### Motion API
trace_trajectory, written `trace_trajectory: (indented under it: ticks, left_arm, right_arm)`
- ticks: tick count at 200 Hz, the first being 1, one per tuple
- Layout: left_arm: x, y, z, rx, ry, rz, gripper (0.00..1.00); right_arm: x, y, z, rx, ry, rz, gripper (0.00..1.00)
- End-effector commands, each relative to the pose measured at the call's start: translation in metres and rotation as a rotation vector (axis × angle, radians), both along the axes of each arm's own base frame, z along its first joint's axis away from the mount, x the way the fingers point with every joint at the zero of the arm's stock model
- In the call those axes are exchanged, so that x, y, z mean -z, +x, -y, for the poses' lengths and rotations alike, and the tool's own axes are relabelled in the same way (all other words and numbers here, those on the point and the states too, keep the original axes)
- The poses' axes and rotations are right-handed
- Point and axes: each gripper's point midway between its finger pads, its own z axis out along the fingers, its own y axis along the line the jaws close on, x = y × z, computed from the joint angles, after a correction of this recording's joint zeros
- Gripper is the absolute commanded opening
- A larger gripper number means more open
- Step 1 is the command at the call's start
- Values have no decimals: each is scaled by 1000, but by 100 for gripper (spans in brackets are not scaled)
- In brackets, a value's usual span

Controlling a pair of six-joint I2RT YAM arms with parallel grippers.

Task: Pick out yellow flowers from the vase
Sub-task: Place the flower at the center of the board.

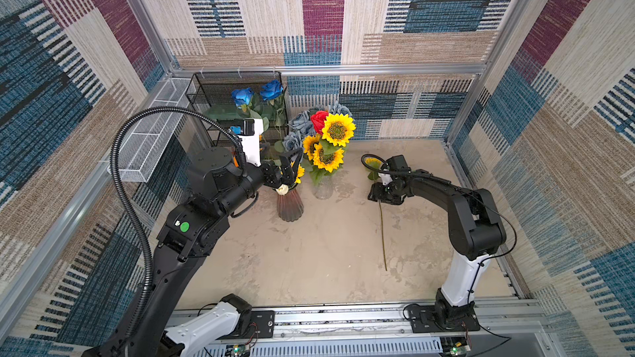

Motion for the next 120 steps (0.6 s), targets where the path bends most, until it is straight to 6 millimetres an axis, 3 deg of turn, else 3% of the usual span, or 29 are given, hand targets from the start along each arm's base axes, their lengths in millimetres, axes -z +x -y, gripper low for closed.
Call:
trace_trajectory:
  ticks: [1,20,55,93,120]
  left_arm:
    - [-12,0,-1,-3,-18,44,100]
    - [-12,1,-1,-9,-14,40,100]
    - [-3,7,12,46,53,3,100]
    - [7,13,18,66,63,13,100]
    - [23,18,38,127,148,-8,97]
  right_arm:
    - [-19,8,-2,2,1,75,63]
    - [-44,10,2,29,0,129,67]
    - [-113,14,7,63,7,317,78]
    - [-156,8,14,85,34,519,87]
    - [-175,0,21,109,47,603,89]
